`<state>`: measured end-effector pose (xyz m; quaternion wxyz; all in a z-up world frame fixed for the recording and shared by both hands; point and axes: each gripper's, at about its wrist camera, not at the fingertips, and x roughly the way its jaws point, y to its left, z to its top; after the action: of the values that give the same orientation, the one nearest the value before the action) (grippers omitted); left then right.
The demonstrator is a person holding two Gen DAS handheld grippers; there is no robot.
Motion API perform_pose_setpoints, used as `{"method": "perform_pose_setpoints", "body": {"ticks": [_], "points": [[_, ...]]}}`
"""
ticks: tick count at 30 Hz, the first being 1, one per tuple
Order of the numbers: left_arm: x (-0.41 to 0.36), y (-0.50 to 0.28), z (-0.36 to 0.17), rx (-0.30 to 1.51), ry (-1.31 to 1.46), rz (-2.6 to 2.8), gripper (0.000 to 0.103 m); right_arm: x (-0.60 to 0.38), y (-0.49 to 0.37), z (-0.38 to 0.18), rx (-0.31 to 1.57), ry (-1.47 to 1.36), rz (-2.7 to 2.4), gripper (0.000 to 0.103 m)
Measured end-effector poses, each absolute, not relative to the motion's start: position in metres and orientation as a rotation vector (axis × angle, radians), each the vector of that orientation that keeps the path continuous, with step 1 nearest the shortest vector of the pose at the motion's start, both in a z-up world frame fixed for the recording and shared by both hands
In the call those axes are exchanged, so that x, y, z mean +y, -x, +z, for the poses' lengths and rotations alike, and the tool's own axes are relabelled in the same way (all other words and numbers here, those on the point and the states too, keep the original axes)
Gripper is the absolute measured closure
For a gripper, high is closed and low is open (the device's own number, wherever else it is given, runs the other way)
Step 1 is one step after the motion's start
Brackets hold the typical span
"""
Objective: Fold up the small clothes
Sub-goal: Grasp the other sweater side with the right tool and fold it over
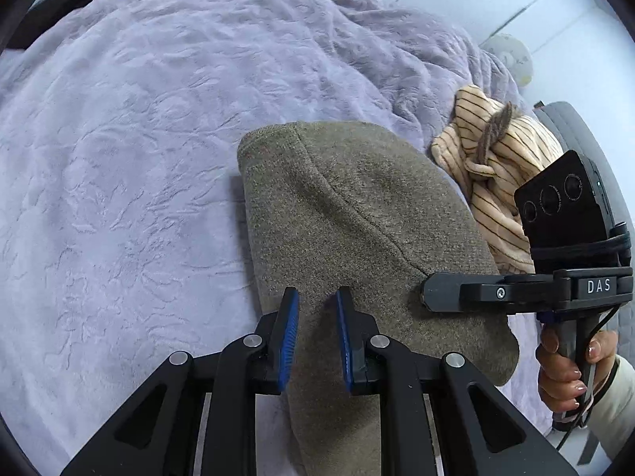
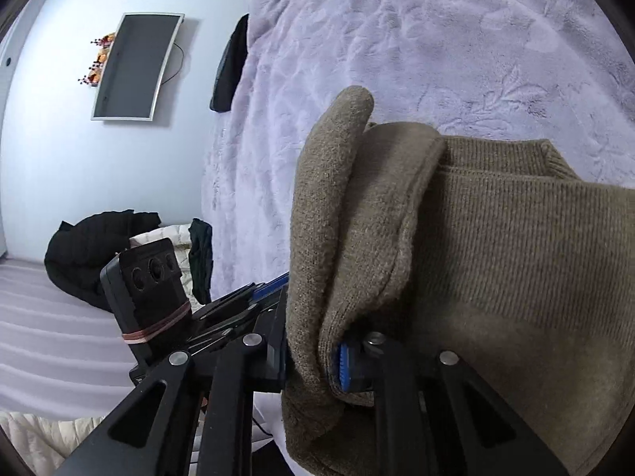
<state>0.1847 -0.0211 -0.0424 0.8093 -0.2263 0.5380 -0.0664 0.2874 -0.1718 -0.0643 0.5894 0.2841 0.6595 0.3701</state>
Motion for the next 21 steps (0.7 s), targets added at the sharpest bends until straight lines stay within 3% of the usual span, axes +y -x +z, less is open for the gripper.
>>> {"method": "perform_pose_setpoints", "body": {"ticks": [10, 16, 20, 21], "points": [[-0.127, -0.197, -0.006, 1.131, 0.293, -0.345, 0.084, -0.257, -0.232, -0.005, 1.378, -0.725, 0.756, 0.084], [-0.189, -0.191, -0.060, 1.281, 0.211, -0.401, 0.084, -0.329, -0.181, -0.059, 1.446, -0.715, 0.487, 0.082], [-0.190, -0.182, -0.054, 1.273, 0.229, -0.375, 0.084, -0.360, -0.159, -0.108, 1.516, -0.841, 0.370, 0.068], [-0.186, -0.179, -0.048, 1.261, 0.231, -0.366, 0.084, -0.364, -0.156, -0.106, 1.479, -0.866, 0.364, 0.060]]}}
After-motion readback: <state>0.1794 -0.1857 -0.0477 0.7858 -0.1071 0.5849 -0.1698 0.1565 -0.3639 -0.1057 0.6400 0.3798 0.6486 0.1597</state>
